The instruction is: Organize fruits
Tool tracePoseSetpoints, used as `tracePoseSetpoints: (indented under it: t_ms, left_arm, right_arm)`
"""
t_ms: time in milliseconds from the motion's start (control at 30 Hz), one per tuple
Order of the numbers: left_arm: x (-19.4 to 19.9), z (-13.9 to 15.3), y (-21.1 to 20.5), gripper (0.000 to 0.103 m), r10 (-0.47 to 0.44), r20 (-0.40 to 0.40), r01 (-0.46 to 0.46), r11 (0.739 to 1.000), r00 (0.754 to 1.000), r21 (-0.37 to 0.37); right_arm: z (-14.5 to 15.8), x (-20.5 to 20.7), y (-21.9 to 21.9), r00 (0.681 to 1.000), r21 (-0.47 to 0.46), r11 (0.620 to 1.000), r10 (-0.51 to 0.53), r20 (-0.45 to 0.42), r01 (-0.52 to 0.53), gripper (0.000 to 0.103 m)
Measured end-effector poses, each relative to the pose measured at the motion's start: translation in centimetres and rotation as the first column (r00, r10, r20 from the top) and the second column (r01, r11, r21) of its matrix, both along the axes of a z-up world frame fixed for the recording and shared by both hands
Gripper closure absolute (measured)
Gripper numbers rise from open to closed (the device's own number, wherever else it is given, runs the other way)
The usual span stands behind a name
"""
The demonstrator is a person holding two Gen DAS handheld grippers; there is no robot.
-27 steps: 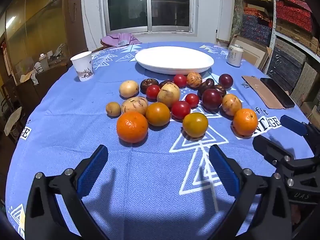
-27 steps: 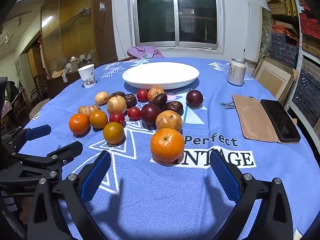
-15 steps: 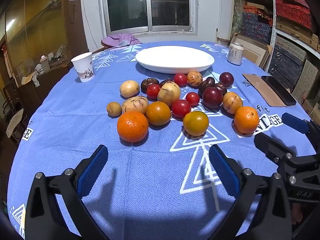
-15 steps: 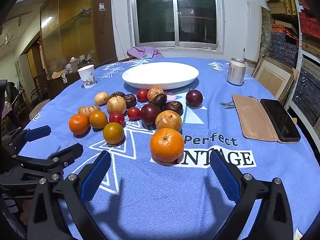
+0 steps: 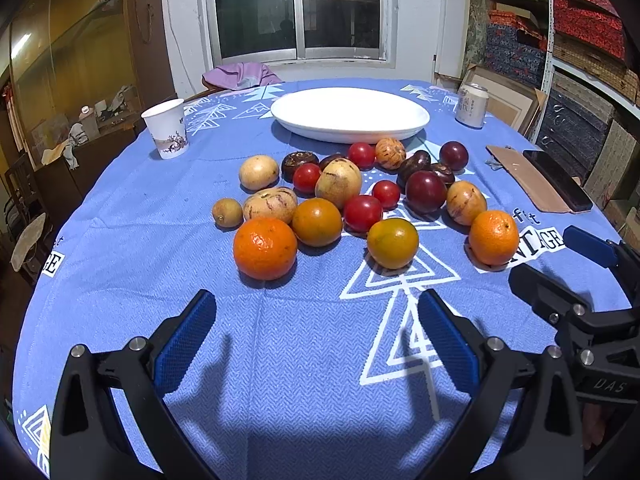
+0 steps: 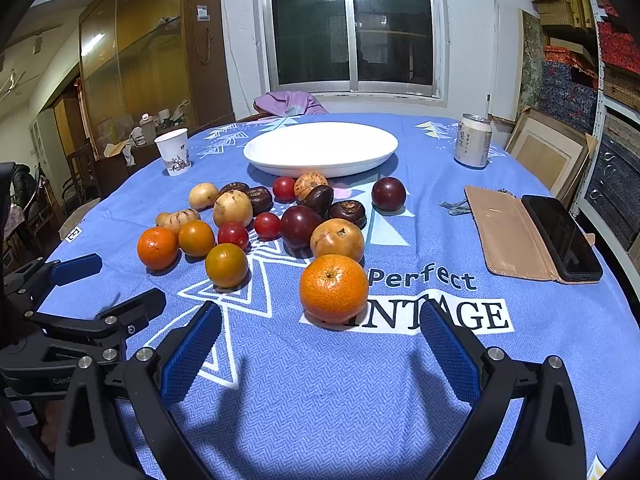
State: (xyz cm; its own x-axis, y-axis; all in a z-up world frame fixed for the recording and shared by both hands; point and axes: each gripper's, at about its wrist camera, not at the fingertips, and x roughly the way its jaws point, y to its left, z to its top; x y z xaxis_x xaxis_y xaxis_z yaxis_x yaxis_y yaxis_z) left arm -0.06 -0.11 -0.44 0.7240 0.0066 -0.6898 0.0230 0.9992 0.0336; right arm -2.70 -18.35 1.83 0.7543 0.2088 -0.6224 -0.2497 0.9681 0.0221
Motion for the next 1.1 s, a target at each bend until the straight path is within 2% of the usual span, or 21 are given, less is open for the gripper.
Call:
tracePoseSetpoints:
  t_ms: [1100]
  left_arm:
    - [0.42,-0.22,0.41,0.004,0.011,-0.026,-0.011,1.000,1.000,-0.017]
  right_arm:
    - [0.02,0.08,-0.05,1.000,0.007,1.000,-0.003,-0.004,0.003,0.003]
